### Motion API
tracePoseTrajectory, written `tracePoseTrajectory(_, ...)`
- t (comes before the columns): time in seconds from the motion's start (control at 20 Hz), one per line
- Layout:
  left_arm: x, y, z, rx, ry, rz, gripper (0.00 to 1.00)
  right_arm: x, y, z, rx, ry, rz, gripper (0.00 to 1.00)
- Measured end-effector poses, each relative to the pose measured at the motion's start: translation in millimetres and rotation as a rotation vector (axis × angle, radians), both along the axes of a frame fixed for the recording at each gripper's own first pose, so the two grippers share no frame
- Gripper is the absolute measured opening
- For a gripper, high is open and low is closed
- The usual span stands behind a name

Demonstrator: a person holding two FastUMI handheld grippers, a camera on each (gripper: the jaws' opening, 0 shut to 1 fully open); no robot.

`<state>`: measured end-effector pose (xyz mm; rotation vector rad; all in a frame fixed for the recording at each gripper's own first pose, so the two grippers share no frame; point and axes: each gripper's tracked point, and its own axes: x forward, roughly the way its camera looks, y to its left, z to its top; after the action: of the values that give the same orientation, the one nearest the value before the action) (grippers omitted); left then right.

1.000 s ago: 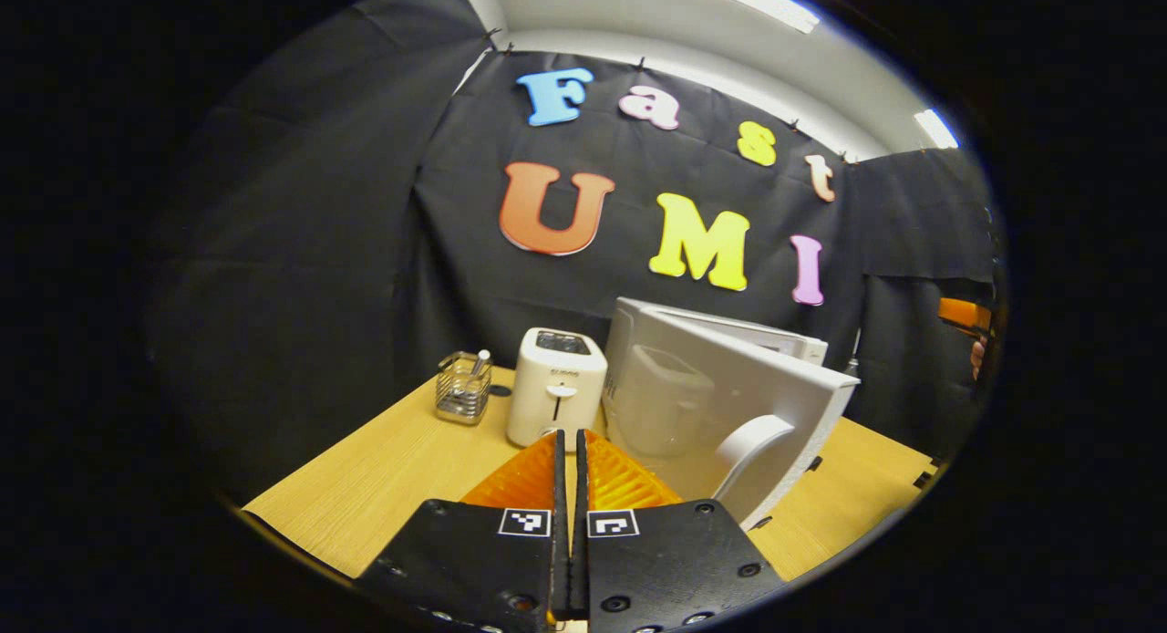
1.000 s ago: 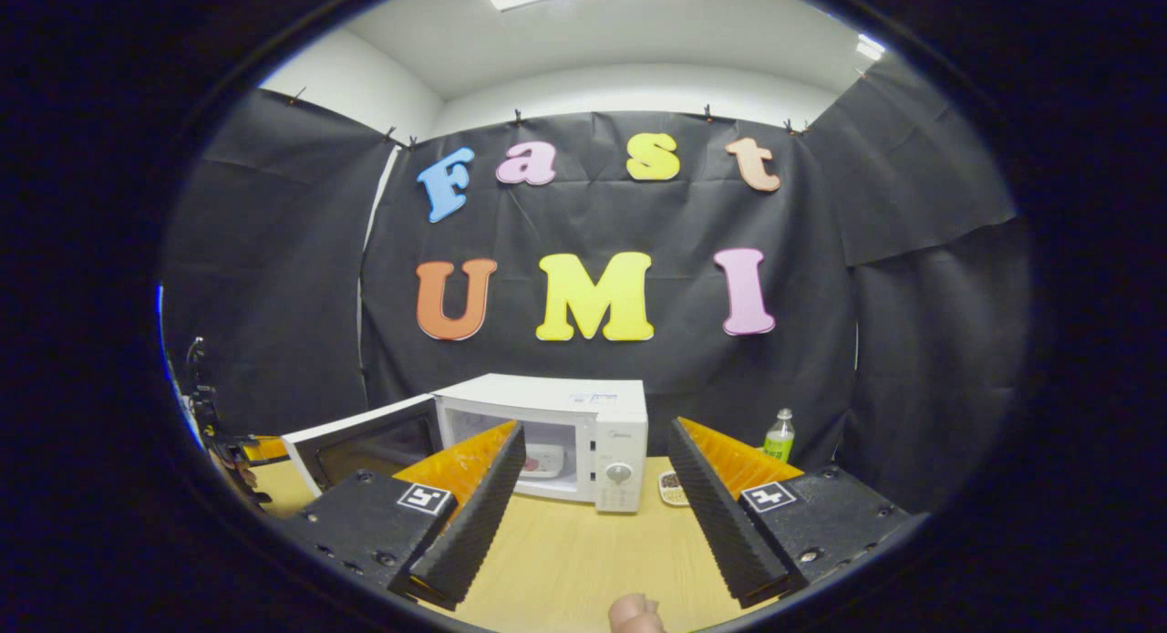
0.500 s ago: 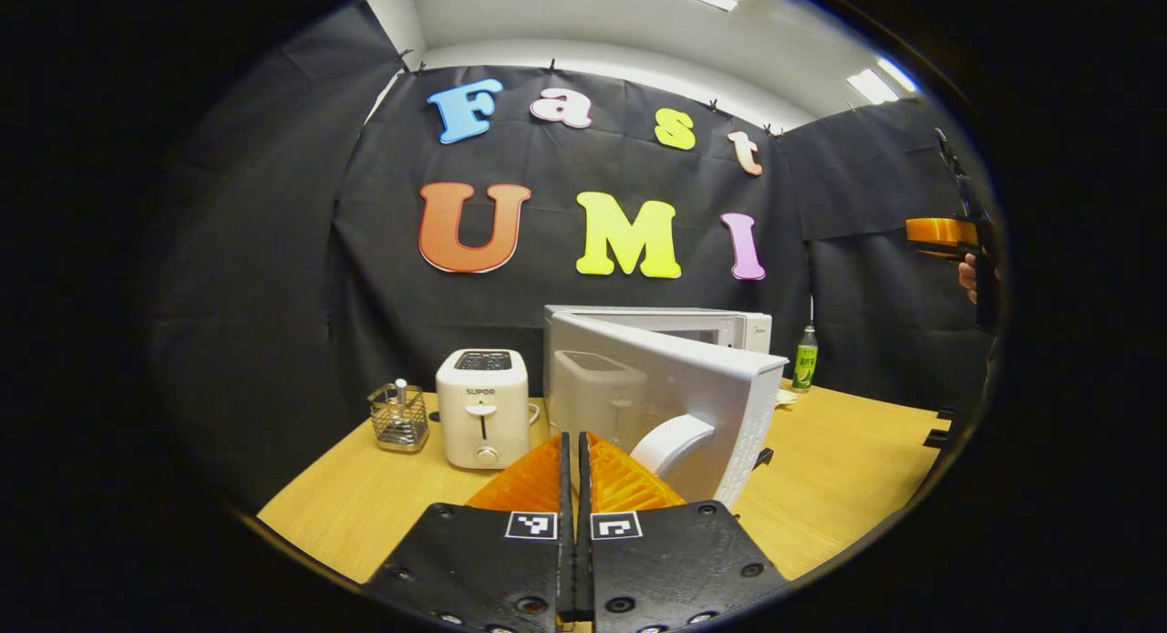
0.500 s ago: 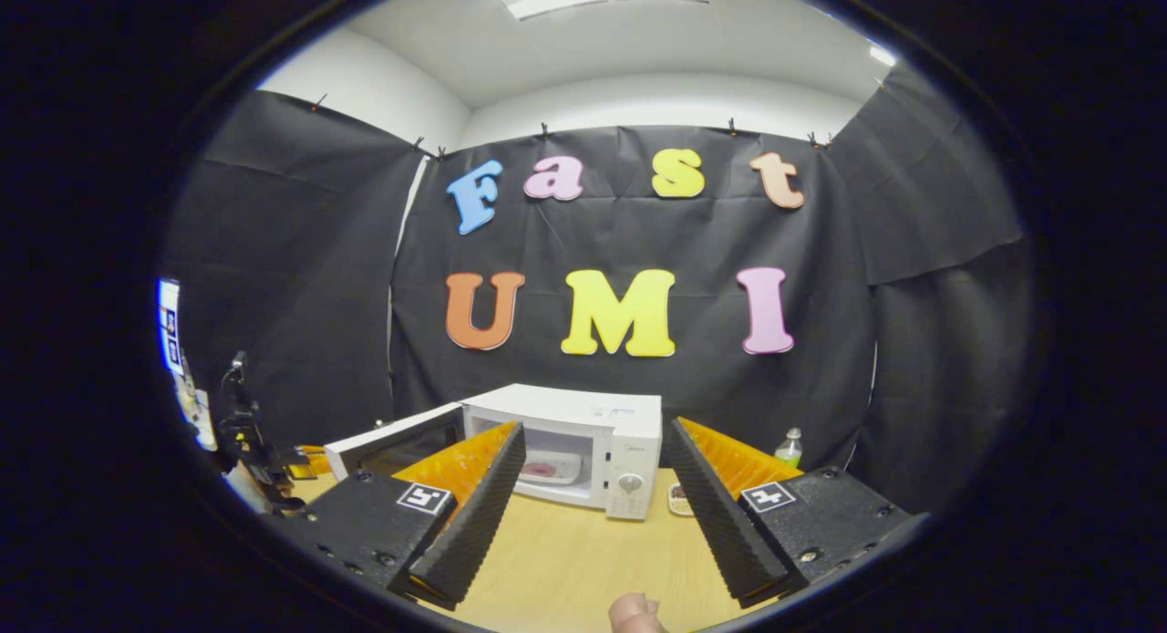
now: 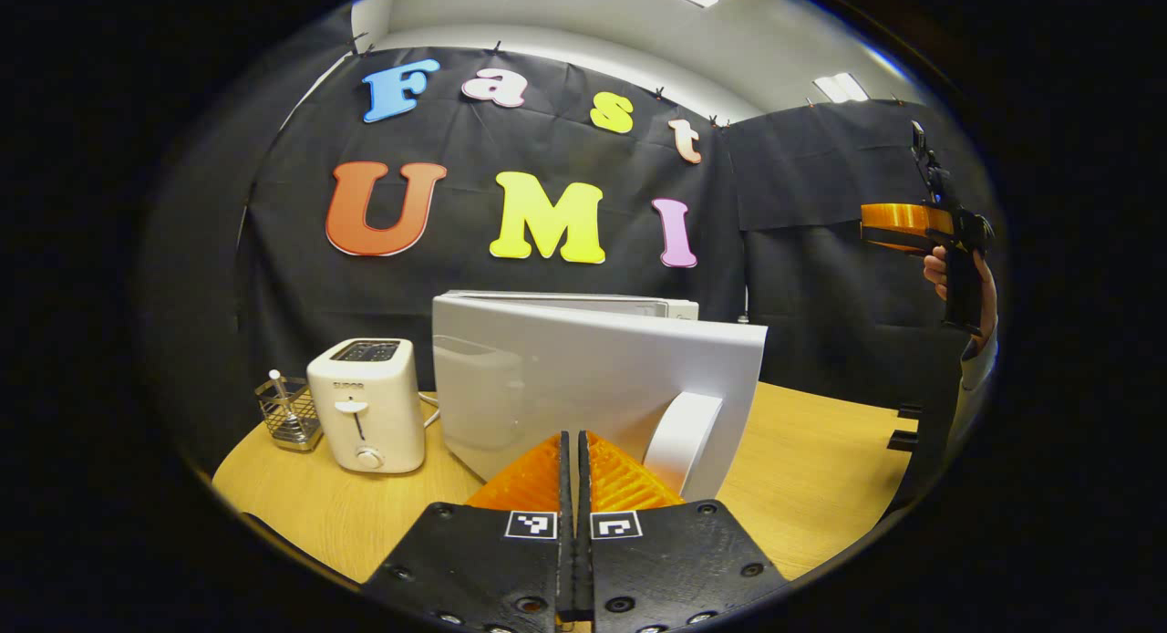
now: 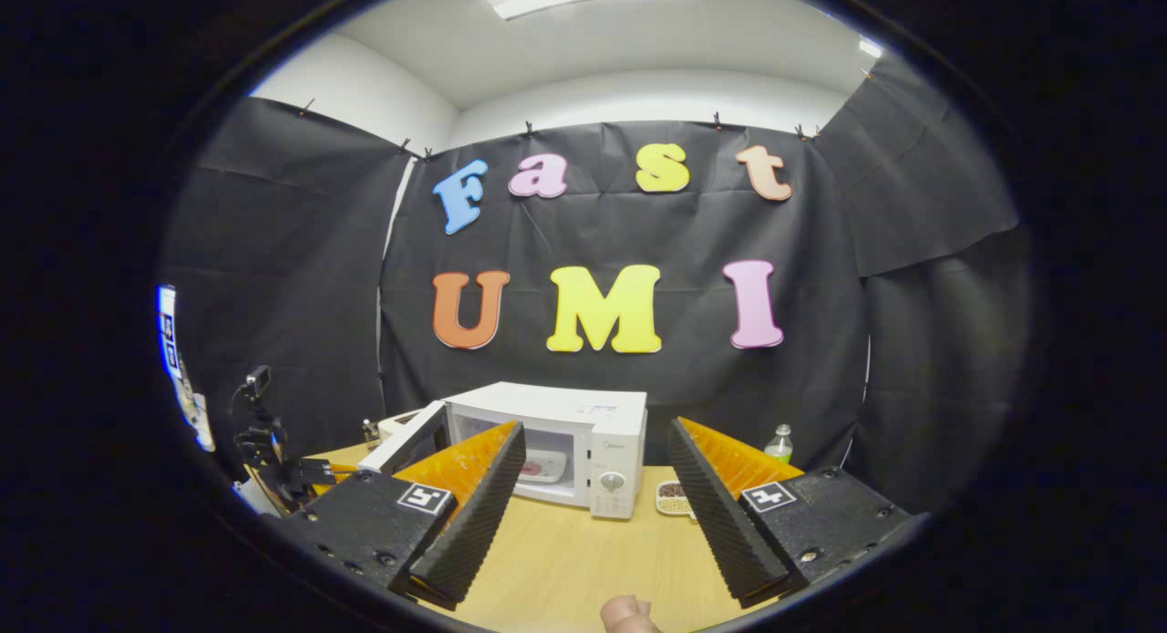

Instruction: Open the microwave oven with the left hand, put the food in, and close the microwave oven.

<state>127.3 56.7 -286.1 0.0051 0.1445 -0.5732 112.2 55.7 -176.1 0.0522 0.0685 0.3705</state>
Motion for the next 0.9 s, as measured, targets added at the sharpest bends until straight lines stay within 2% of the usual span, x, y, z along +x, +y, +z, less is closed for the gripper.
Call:
tracePoseTrajectory(0.1, 8.1, -17.7, -1.9, 0.003, 0.011, -0.022, 0.00, 6.2, -6.8, -4.2, 0.001, 0.000, -0.012, 1.00)
tracePoseTrajectory(0.15, 12.1, -25.3, -3.0, 0.004, 0.014, -0.031, 0.00, 8.3, -10.4, -5.6, 0.007, -0.002, -0.020, 0.92)
tracePoseTrajectory(0.2, 15.6, -34.3, -3.0, -0.003, 0.014, -0.041, 0.00, 11.2, -13.2, -7.2, 0.016, -0.005, -0.025, 0.91)
tracePoseTrajectory(0.25, 18.2, -42.7, -2.7, -0.010, 0.016, -0.048, 0.00, 13.8, -15.4, -10.4, 0.022, -0.004, -0.027, 1.00)
tracePoseTrajectory(0.3, 21.0, -50.9, -4.6, -0.016, 0.026, -0.057, 0.00, 17.1, -18.1, -13.7, 0.023, -0.001, -0.028, 0.91)
tracePoseTrajectory(0.35, 23.6, -60.0, -6.1, -0.019, 0.032, -0.065, 0.00, 20.4, -21.8, -18.8, 0.023, 0.003, -0.033, 1.00)
tracePoseTrajectory(0.4, 29.6, -68.5, -7.2, -0.018, 0.034, -0.064, 0.00, 24.4, -25.7, -23.0, 0.026, 0.010, -0.041, 0.91)
tracePoseTrajectory(0.45, 36.1, -76.8, -7.7, -0.019, 0.030, -0.062, 0.00, 29.4, -31.6, -28.3, 0.032, 0.022, -0.061, 1.00)
tracePoseTrajectory(0.55, 48.4, -91.4, -8.7, -0.016, 0.024, -0.054, 0.00, 38.9, -42.0, -37.7, 0.039, 0.039, -0.094, 1.00)
tracePoseTrajectory(0.6, 55.7, -99.4, -9.8, -0.013, 0.023, -0.049, 0.00, 43.1, -47.4, -40.9, 0.049, 0.047, -0.107, 0.91)
tracePoseTrajectory(0.65, 62.1, -106.0, -10.6, -0.010, 0.024, -0.044, 0.00, 46.1, -52.0, -42.9, 0.065, 0.053, -0.117, 0.91)
tracePoseTrajectory(0.7, 70.6, -114.1, -11.2, -0.007, 0.024, -0.040, 0.00, 49.0, -56.0, -43.7, 0.083, 0.055, -0.121, 1.00)
tracePoseTrajectory(0.75, 79.7, -121.0, -11.1, -0.006, 0.028, -0.033, 0.00, 50.8, -60.1, -43.7, 0.102, 0.058, -0.129, 0.92)
tracePoseTrajectory(0.8, 87.7, -128.6, -9.6, -0.015, 0.030, -0.027, 0.00, 52.9, -63.5, -45.0, 0.115, 0.066, -0.135, 1.00)
tracePoseTrajectory(0.9, 105.0, -143.2, -5.3, -0.024, 0.024, -0.011, 0.00, 54.8, -63.7, -45.7, 0.127, 0.079, -0.125, 1.00)
